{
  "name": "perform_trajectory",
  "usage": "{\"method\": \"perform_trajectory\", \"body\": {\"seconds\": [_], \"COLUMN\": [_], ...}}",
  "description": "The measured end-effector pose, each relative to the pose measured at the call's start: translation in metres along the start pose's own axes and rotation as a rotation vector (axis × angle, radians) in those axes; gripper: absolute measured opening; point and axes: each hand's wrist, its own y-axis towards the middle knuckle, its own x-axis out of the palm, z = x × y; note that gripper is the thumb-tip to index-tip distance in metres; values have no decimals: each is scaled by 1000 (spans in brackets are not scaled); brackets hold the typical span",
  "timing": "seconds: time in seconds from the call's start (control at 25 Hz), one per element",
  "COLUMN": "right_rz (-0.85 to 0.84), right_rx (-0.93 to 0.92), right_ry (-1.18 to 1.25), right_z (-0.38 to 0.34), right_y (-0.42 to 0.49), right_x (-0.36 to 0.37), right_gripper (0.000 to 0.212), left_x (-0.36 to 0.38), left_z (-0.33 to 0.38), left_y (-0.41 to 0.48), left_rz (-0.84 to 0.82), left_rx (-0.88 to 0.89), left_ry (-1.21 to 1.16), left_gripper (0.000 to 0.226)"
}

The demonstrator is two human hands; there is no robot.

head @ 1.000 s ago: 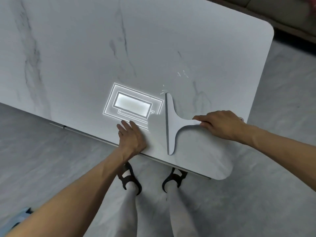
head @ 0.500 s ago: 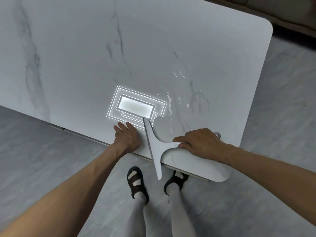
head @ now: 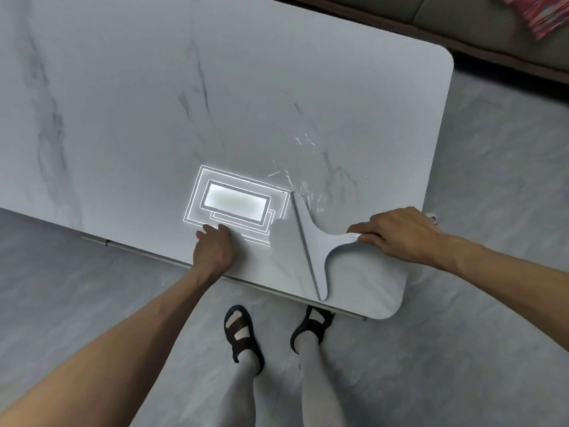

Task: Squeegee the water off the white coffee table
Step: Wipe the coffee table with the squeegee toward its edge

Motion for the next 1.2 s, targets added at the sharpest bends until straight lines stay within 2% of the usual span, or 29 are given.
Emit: {"method": "perform_trajectory", "body": {"seconds": [0.12, 0.24, 0.32, 0.4, 0.48, 0.6, 0.68, 0.92, 1.2], "right_rz": [-28, -29, -33, -27, -12, 24, 54, 110, 183], "right_rx": [-184, -334, -358, -347, -326, -221, -110, 126, 298], "right_ry": [65, 76, 80, 86, 100, 114, 116, 184, 192], "right_z": [-59, -127, -154, -161, -150, -102, -62, 32, 78], "right_y": [42, 94, 122, 140, 148, 146, 144, 96, 40], "right_x": [7, 22, 27, 28, 24, 7, -8, -18, -43], "right_gripper": [33, 32, 28, 28, 32, 33, 33, 33, 30], "left_x": [-4, -9, -11, -12, -14, -15, -16, -21, -46], "left_z": [-27, -58, -70, -74, -67, -43, -20, 57, 104], "left_y": [-8, -9, -6, -3, -1, 2, 7, 10, 5], "left_rz": [217, 271, 277, 279, 244, 213, 208, 114, 75], "left_rx": [-88, -158, -136, -85, -48, 5, 34, 103, 101], "left_ry": [-218, -313, -319, -290, -255, -251, -234, -184, -171], "left_gripper": [41, 53, 39, 11, 9, 32, 36, 26, 41]}}
